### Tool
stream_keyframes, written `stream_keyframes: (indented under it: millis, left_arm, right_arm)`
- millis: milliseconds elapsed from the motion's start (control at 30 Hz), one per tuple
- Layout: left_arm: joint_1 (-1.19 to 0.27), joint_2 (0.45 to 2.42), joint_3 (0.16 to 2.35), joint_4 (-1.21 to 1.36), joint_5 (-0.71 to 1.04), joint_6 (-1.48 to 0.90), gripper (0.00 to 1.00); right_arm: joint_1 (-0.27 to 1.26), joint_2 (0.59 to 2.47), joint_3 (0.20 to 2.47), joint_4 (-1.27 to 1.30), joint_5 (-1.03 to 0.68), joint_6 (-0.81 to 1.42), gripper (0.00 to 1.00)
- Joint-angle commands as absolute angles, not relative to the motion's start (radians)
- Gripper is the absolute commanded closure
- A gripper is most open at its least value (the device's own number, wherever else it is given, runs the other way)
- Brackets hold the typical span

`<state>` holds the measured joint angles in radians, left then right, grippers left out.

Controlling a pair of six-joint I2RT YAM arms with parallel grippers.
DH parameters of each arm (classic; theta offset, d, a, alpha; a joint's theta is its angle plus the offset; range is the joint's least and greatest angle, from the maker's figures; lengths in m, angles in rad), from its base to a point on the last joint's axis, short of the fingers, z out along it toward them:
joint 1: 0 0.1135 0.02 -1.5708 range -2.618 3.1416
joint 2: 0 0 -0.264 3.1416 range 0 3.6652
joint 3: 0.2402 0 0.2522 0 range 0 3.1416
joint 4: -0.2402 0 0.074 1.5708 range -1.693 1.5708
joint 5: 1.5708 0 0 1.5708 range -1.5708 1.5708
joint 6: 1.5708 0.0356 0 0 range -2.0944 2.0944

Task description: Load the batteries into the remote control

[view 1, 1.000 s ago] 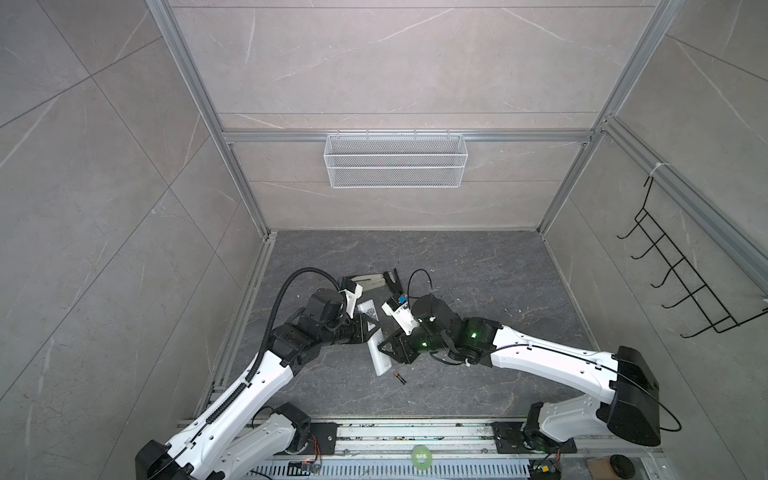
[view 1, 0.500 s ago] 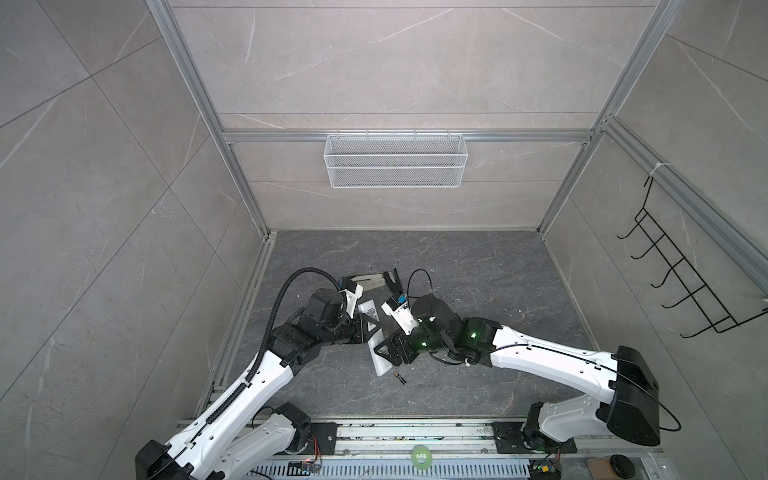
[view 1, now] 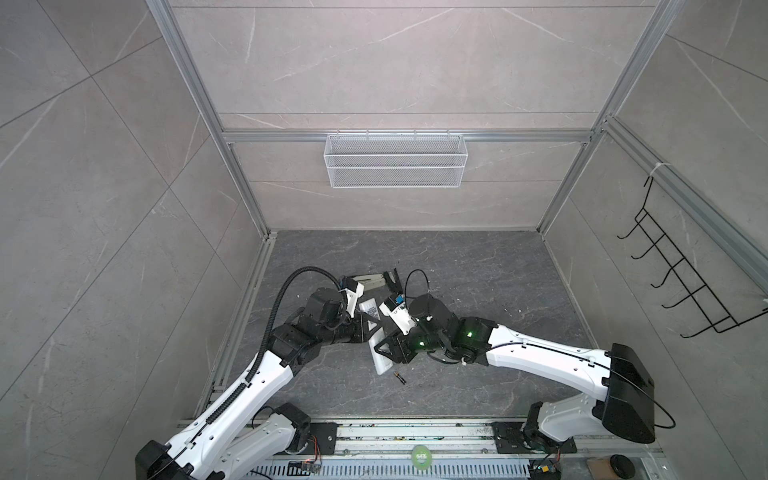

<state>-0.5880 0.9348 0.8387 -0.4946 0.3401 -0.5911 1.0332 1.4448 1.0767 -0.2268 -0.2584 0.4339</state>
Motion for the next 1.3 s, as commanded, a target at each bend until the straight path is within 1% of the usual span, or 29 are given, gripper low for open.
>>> stream_keyframes:
  millis: [0, 133, 467, 933, 1267]
  left_arm:
    - [-0.591, 0.914, 0.851, -0.445, 0.390, -0.601, 1.00]
    - [-0.592, 0.912, 0.849, -0.443, 0.391, -0.603, 1.00]
    - [-0.592, 0.913, 0.843, -0.438, 0.388, -0.604, 1.00]
    - [-0.592, 0.918, 0.841, -0.446, 0.374, -0.598, 1.00]
    - [-0.591, 0.920, 0.834, -0.448, 0.367, -0.596, 1.00]
  right_arm:
    - [1.031, 1.455, 1.075, -0.210, -0.264, 0.436, 0.56]
    - [1.030, 1.451, 1.070, -0.206, -0.264, 0.437, 0.60]
    - [1.029, 1.445, 1.063, -0.202, -0.270, 0.437, 0.65]
    - [1.030, 1.418, 1.058, -0.202, -0.276, 0.437, 0.69]
    - [1.029, 1.394, 1.055, -0.204, -0.277, 0.432, 0.70]
